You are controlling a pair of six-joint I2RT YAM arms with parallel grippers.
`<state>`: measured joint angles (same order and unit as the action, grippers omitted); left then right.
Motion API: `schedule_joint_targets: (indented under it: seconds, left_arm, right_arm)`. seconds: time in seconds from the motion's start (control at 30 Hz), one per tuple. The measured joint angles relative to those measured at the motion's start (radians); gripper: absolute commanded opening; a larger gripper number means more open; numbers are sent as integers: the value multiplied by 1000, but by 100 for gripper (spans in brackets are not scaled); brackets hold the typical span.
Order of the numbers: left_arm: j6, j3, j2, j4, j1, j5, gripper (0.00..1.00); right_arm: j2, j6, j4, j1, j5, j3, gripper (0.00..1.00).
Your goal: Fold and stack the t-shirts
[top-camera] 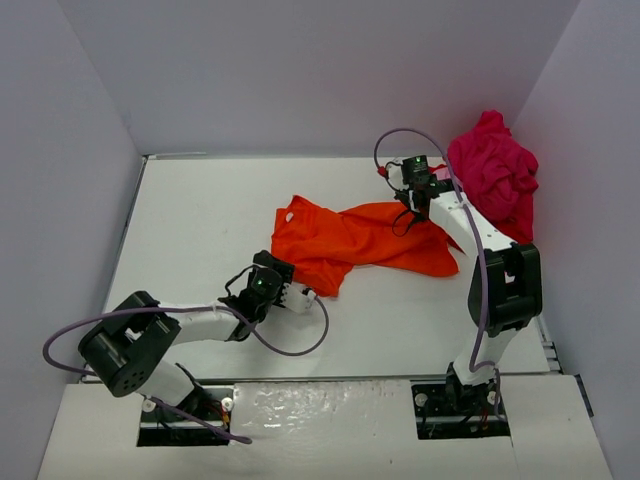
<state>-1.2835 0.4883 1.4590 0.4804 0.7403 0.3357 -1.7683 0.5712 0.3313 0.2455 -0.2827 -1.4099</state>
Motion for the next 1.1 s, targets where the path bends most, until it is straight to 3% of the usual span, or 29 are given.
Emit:
schedule_joint_targets:
  seconds: [0.07,0.37,0.63,0.93,1.0,1.03,1.1]
  left_arm:
    - [17,32,0,12,0,5,67]
    - [52,79,19,29,63,21,67]
    - [57,63,62,9,185,21,66]
    - [64,64,111,-1,219,5,63]
    - [64,73,133,-1,220,0,50]
    - [64,80,145,0,220,-2,37]
    - [63,99,170,3,220,-8,0]
  right_arm:
    - [0,-3,0,6,4,-27,38]
    - [6,-2,-6,-29,-16,-49,48]
    - [39,-3,-5,-57,-18,-35,49]
    - [48,-3,-5,-55,-18,7,48]
    - [48,-4,-5,-55,-17,18,45]
    - [48,-4,-5,-55,-17,22,44]
    - [48,-6,-5,-55,-16,28,43]
